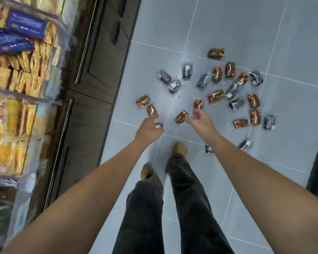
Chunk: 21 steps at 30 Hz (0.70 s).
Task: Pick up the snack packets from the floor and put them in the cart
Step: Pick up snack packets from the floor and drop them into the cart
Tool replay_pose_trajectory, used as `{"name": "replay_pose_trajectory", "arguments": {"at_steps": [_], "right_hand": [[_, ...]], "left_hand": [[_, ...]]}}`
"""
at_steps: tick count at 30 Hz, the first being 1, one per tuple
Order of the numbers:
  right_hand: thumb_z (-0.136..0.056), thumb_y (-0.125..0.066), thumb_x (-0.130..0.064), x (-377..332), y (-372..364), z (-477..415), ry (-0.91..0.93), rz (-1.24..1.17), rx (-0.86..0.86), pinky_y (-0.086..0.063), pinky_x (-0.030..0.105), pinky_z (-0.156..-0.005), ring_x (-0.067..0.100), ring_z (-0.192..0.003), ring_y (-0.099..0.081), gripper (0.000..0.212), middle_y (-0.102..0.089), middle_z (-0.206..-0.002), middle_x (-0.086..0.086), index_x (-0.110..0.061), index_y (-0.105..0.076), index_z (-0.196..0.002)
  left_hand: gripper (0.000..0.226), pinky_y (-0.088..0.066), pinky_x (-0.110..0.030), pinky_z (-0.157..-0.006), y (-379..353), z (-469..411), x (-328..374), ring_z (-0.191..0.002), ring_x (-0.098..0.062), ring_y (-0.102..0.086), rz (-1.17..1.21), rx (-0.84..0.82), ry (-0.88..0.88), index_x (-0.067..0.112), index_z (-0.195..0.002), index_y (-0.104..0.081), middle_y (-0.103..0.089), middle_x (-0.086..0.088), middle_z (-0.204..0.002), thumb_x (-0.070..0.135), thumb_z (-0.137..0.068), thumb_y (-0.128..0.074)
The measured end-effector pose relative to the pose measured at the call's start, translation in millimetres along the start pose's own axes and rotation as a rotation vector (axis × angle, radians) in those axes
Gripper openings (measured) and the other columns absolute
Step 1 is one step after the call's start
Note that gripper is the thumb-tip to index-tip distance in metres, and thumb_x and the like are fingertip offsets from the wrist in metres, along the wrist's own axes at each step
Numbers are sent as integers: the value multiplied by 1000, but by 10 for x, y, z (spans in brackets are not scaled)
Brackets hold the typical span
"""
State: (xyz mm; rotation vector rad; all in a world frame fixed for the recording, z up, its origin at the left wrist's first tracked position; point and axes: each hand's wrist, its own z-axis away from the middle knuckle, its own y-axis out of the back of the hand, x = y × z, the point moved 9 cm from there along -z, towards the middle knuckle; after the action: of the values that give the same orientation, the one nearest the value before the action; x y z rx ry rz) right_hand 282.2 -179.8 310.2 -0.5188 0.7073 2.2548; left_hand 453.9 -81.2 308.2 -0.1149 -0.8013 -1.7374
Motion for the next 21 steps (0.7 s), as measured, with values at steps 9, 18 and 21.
{"name": "replay_pose_trajectory", "arguments": {"at_steps": [9, 18, 21], "right_hand": [[-87, -66, -18, 1057, -700, -2022, -36, 66, 14, -37, 20, -82, 12, -97, -49, 52, -53, -106, 0, -11, -46, -135], [-79, -69, -34, 2483, -1463, -3657, -77, 171, 152, -43, 33, -97, 28, -114, -55, 74, -49, -129, 11, -24, -35, -144], [-81, -68, -38, 2749, -1538, -3917, -111, 232, 260, -39, 38, -102, 36, -115, -50, 82, -30, -137, 14, -29, -22, -149]], "left_hand": [[57, -42, -42, -100, -1120, -1877, -1077, -126, -27, -44, -100, -35, 57, 19, -134, -42, -45, -5, -137, 23, -82, -66], [64, -39, -51, -102, -2060, -3439, -2217, -134, -27, -30, -459, -18, -121, 23, -135, -38, -36, -3, -143, 28, -78, -68], [65, -33, -46, -106, -2247, -3701, -2370, -133, -25, -31, -634, 5, -216, 24, -138, -37, -37, -2, -143, 29, -81, -67]]}}
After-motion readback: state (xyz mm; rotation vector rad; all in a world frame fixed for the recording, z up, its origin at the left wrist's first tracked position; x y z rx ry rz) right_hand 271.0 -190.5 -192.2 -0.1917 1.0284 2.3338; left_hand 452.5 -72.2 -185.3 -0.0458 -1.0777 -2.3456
